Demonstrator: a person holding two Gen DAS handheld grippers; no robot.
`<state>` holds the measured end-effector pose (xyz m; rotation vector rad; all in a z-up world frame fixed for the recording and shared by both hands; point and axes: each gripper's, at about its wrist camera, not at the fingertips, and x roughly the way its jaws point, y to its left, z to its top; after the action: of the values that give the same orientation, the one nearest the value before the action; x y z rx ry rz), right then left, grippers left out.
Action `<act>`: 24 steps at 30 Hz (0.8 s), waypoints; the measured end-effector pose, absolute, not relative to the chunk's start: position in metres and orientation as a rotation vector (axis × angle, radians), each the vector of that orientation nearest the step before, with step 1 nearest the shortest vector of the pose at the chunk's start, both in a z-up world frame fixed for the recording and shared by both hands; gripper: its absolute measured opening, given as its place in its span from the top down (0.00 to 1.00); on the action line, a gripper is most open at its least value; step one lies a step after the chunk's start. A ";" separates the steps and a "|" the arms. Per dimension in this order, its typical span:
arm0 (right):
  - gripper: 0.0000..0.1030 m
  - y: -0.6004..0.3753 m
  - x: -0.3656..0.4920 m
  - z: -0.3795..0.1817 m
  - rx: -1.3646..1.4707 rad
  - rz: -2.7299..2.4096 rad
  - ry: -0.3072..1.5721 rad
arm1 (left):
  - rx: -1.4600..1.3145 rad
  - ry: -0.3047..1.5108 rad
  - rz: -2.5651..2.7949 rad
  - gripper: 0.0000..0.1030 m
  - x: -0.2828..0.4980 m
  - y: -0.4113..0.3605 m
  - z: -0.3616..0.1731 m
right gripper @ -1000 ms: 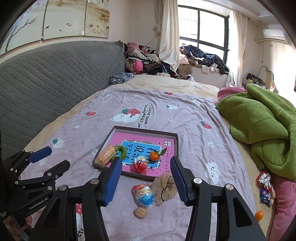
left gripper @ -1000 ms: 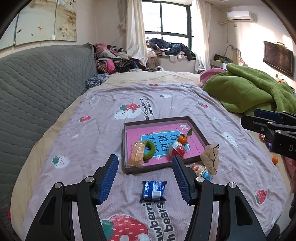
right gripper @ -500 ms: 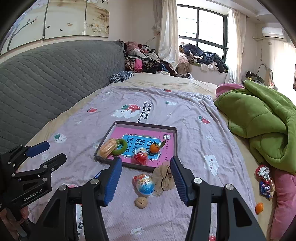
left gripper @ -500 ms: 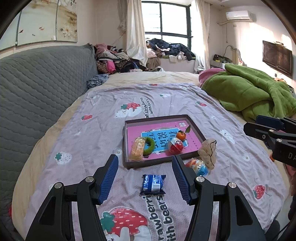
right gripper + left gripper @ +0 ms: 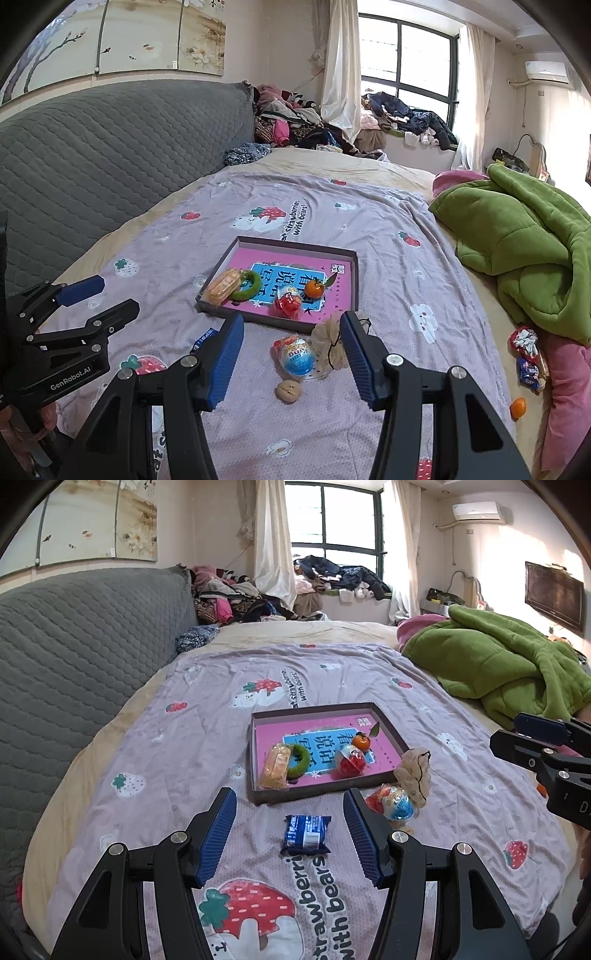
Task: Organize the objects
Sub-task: 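Move the left gripper to the blue biscuit pack while the right approaches the walnut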
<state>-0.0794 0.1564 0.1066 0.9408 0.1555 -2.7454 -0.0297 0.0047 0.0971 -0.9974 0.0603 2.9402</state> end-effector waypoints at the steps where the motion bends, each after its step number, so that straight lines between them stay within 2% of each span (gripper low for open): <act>1: 0.48 0.156 -0.078 0.106 0.940 -2.745 0.154 | -0.999 0.059 2.941 0.40 -0.028 0.004 0.096; 24: 0.48 0.149 -0.063 0.074 0.988 -2.730 0.143 | -1.054 0.044 2.915 0.40 -0.019 0.002 0.069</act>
<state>-0.0632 0.1494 0.0742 0.9879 0.1427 -2.7297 -0.0191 0.0017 0.0688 -1.0537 0.0439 2.9151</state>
